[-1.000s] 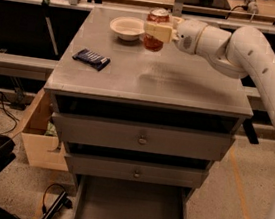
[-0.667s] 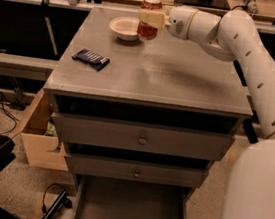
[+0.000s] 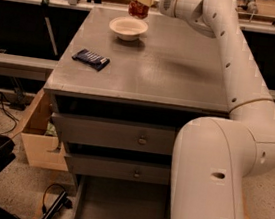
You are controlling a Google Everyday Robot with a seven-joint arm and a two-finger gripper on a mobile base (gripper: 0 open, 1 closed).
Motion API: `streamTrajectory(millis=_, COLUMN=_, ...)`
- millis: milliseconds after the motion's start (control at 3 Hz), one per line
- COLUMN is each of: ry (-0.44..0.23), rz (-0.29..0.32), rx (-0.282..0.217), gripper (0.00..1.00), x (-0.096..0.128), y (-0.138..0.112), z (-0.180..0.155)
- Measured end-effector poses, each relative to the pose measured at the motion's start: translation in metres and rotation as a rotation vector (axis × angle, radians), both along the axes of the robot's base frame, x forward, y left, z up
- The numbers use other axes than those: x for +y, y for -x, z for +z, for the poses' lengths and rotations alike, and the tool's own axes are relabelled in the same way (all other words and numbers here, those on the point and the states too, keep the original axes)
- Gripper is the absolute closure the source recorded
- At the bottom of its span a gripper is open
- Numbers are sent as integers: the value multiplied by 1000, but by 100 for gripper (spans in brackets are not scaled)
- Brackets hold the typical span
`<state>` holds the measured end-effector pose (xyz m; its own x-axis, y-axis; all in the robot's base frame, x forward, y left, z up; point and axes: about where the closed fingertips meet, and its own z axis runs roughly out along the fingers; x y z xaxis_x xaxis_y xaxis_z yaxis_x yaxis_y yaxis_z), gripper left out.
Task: Place coke can into paper bowl
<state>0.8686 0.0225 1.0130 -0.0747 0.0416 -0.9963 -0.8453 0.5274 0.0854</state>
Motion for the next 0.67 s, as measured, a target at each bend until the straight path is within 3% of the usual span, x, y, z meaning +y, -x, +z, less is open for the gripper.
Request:
streamTrajectory(millis=333, ry=-26, rz=-48, rx=-12, gripper=100, x=9, y=-20, z=20)
streamTrajectory(millis=667, ry=-35, rz=-76, rx=-21, gripper=100, x=21, y=-36, z=20)
